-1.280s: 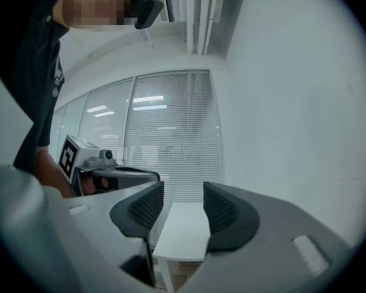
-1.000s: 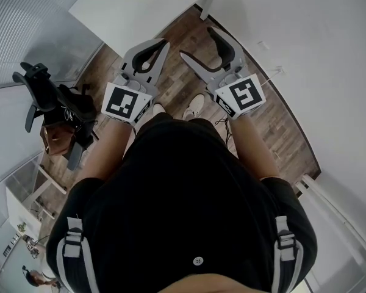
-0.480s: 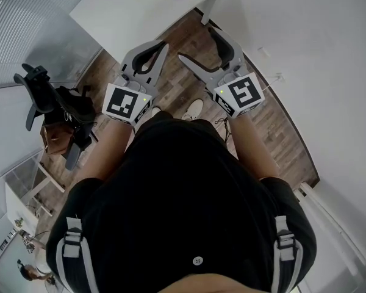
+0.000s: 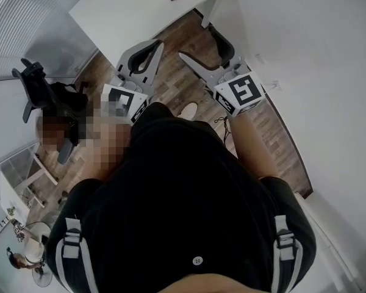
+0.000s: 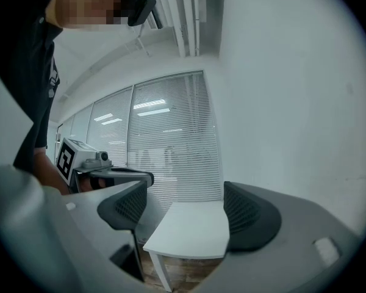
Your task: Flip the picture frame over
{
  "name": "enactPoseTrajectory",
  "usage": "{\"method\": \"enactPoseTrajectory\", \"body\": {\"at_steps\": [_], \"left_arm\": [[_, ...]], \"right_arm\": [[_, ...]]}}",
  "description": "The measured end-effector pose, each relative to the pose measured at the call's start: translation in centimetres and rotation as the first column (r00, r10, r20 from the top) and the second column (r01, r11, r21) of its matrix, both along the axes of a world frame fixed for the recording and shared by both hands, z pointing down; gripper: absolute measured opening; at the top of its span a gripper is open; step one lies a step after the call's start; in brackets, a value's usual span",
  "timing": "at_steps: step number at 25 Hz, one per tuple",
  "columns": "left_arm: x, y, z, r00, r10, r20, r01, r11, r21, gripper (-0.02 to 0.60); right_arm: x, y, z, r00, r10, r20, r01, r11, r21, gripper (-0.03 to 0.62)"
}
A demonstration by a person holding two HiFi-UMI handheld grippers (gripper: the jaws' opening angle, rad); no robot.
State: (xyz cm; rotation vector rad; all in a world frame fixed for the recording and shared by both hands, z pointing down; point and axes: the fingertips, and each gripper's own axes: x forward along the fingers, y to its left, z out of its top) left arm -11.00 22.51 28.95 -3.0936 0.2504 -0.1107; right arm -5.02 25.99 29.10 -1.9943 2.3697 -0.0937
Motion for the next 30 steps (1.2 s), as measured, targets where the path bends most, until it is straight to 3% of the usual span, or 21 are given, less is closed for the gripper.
{"method": "enactPoseTrajectory", "body": {"at_steps": [14,30], "left_arm": [[4.2,-2.2,2.0,0.999,-0.031,0.008,0.031,0.999,-0.017,0.006],[10.6,-15.8,2.7,0.998,-0.061,-0.027,0.06,0.997,-0.047,0.006]], "right_arm": [[4.2,-2.8,1.8,0.999,-0.037,0.025,0.037,0.999,-0.013,0.394],[10.7,-16.5,2.7,0.999,-0.049,-0.015,0.048,0.997,-0.061,0.393]]}}
